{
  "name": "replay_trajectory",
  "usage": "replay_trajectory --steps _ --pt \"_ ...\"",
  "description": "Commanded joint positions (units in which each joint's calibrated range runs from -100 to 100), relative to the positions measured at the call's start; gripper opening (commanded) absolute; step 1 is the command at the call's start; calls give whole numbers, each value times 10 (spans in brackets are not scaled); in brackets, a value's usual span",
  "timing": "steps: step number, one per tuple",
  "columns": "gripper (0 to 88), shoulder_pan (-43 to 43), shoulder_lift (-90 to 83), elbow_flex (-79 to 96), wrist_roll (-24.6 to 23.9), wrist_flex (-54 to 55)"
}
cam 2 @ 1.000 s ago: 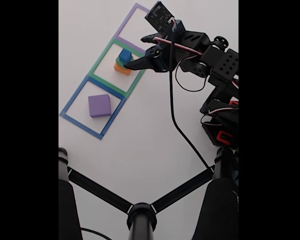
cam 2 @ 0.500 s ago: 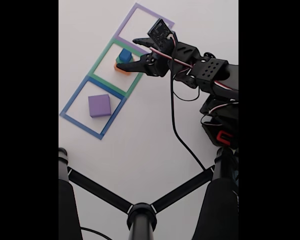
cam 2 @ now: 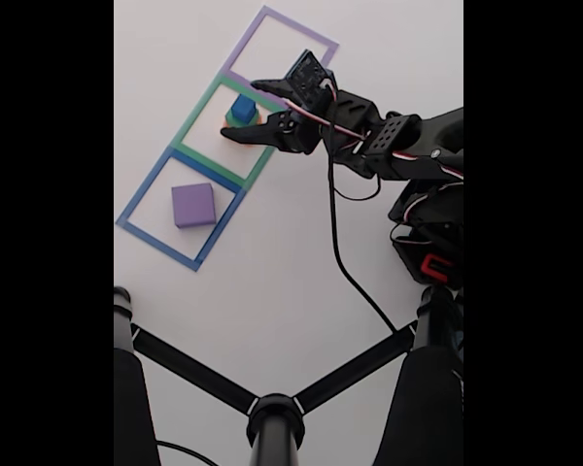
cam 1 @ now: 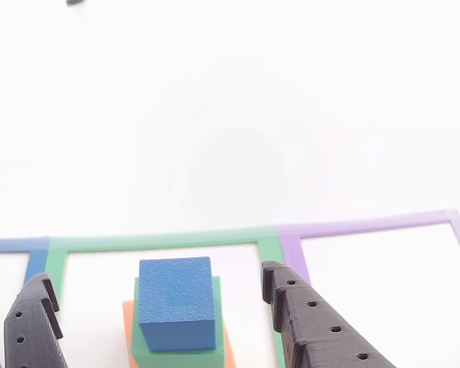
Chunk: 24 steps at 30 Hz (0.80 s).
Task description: Tower of hanoi
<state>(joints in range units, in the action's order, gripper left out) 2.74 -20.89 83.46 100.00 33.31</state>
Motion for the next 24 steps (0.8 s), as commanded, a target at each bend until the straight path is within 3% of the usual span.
replay_trajectory --steps 1,15,24 --pt "305 -9 10 3 0 36" --pt "284 -23 45 -4 0 61" --pt "224 -34 48 -15 0 61"
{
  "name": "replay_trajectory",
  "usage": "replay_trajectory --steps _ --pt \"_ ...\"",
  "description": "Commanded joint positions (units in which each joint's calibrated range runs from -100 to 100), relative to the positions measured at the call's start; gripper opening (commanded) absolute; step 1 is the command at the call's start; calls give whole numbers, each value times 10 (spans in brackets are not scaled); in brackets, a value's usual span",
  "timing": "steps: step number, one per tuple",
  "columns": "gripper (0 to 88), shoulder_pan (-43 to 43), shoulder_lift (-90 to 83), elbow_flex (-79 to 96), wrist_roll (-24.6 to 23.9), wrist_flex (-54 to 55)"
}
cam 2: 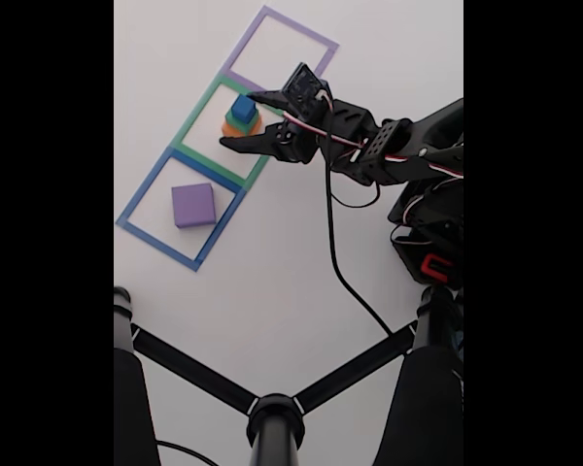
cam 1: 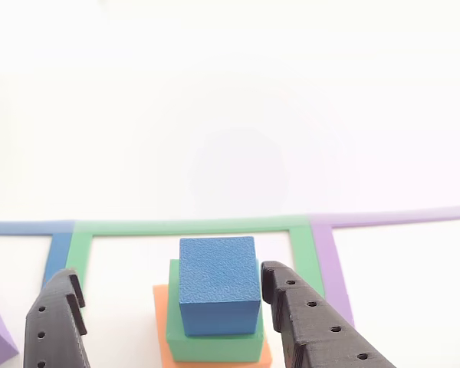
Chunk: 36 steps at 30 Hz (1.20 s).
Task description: Tower of hanoi
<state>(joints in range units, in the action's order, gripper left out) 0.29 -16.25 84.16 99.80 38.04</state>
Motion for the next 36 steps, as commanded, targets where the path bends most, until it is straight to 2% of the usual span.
replay_trajectory --steps 1,24,36 --pt "217 -9 2 -22 2 13" --pt "86 -16 13 -29 2 21" --pt "64 -20 -17 -41 2 -2"
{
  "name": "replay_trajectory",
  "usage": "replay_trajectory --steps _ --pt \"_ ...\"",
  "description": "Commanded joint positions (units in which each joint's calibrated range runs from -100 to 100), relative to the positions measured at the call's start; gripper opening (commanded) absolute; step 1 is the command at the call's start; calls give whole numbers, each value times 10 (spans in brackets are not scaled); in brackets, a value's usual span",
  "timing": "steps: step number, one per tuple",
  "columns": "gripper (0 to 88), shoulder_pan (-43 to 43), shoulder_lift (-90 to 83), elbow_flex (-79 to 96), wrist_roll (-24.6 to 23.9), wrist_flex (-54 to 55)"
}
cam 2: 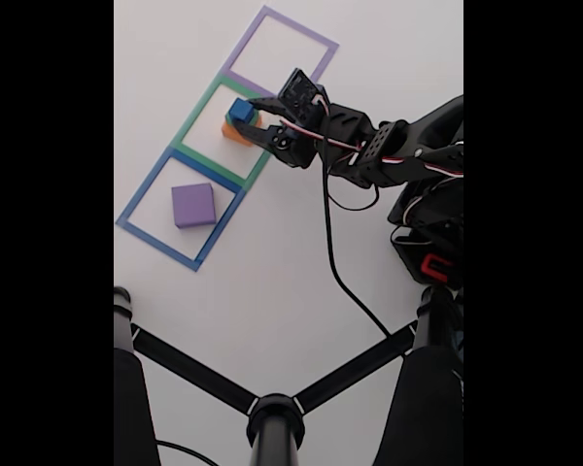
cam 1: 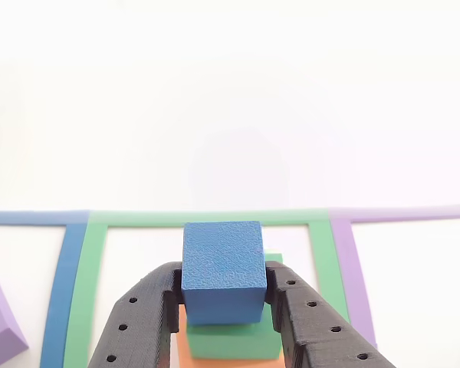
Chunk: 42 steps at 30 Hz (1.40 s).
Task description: Tower of hanoi
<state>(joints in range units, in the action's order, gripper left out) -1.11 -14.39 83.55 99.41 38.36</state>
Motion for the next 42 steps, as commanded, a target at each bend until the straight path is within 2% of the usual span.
replay_trajectory --steps 1,6,9,18,26,29,36,42 --pt "64 -7 -45 -40 6 -20" --pt "60 -11 -116 -71 6 -123" --pt "61 -12 -183 -105 6 -234" --pt "64 -11 -374 -362 6 -792" --pt "64 -30 -425 -621 6 -1135" --pt "64 -37 -442 -681 6 -1206" --pt "67 -60 -498 -714 6 -1288" --pt "67 -123 -487 -669 6 -1266"
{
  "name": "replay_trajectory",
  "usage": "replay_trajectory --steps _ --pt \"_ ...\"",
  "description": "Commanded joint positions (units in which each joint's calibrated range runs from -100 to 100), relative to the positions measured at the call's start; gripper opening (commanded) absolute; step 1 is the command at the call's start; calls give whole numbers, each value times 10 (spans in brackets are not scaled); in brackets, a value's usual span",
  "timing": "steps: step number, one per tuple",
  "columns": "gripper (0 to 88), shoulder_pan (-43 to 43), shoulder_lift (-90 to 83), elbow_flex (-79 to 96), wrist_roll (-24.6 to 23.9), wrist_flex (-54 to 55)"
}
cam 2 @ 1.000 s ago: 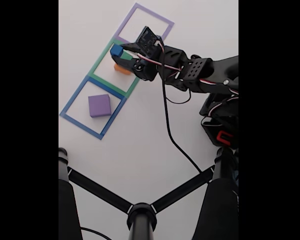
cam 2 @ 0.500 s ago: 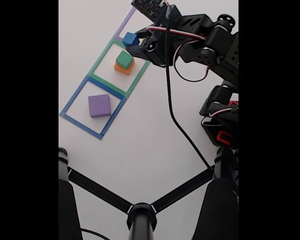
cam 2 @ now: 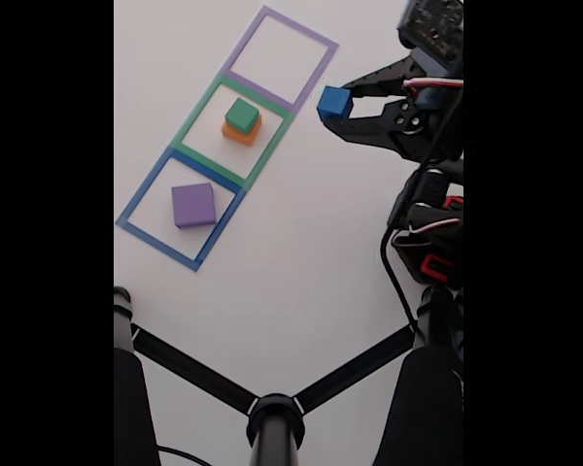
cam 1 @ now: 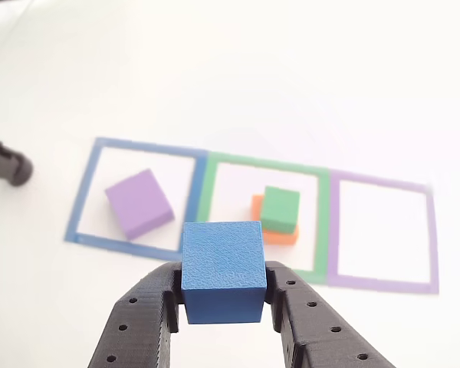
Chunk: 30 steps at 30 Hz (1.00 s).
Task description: Tower of hanoi
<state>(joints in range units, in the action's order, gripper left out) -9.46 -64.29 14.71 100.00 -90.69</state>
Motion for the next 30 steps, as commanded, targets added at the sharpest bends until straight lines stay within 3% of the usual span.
replay_trajectory --steps 1,7,19,30 --pt "67 -49 15 40 0 41" --pt "69 -102 45 190 0 201" --pt "71 -152 182 510 0 748" --pt "74 -154 392 576 0 1090"
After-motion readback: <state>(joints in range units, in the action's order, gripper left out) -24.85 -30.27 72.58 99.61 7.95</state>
